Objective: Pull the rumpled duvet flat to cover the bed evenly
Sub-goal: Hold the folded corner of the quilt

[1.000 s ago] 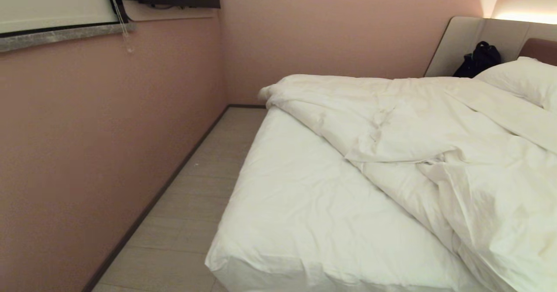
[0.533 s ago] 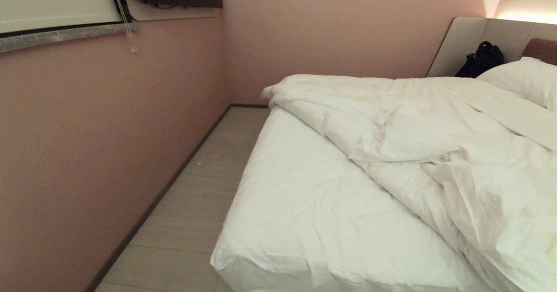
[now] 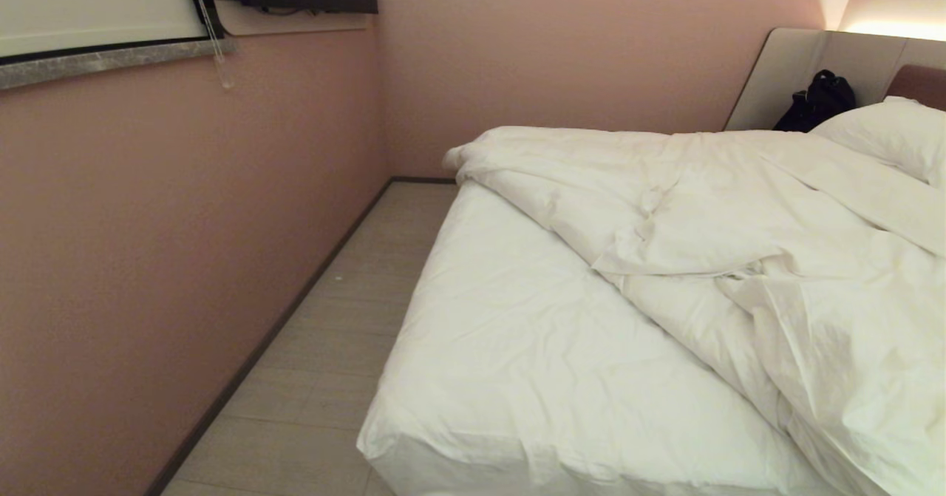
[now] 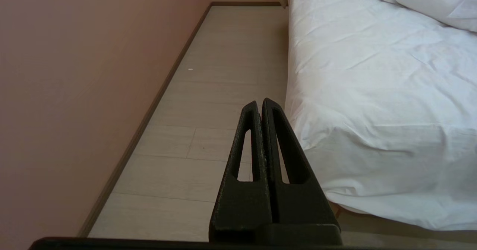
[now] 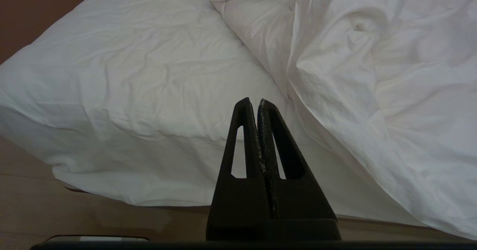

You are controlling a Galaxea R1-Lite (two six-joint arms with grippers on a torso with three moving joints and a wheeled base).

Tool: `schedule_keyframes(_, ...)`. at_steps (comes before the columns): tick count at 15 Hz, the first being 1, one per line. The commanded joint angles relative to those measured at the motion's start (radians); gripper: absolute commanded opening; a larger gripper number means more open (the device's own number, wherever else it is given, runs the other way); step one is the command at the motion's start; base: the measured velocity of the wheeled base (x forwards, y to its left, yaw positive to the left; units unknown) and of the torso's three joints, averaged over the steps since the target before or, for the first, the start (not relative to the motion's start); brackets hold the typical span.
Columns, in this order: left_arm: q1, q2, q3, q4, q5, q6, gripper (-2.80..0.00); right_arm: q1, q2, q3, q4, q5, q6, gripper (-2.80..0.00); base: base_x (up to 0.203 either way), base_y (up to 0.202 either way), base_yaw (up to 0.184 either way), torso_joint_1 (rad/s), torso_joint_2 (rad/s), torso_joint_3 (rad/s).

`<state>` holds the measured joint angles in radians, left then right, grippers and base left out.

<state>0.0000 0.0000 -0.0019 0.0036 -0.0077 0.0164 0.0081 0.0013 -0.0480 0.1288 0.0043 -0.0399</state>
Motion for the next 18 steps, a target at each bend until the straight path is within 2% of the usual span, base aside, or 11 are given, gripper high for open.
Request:
schedule_keyframes(1, 0.000, 0.000, 0.000, -0.001, 0.000, 0.000, -2.80, 0.001, 0.000, 0.000, 0.002, -0.003, 0.000, -2.80, 0.000, 0.000, 0.000, 0.000, 0.00, 0.000)
schedule_keyframes(3, 0.000, 0.000, 0.000, -0.001, 0.000, 0.000, -2.80, 0.001, -0.001, 0.003, -0.007, -0.004, 0.020, -2.80, 0.000, 0.000, 0.000, 0.000, 0.00, 0.000)
schedule_keyframes(15, 0.000, 0.000, 0.000, -0.001, 0.000, 0.000, -2.80, 0.000, 0.000, 0.014, -0.033, -0.003, 0.002, -2.80, 0.000, 0.000, 0.000, 0.000, 0.00, 0.000)
schedule_keyframes(18, 0.000, 0.000, -0.001, -0.001, 0.000, 0.000, -2.80, 0.000, 0.001, 0.040, -0.120, -0.004, 0.001, -2.80, 0.000, 0.000, 0.000, 0.000, 0.00, 0.000)
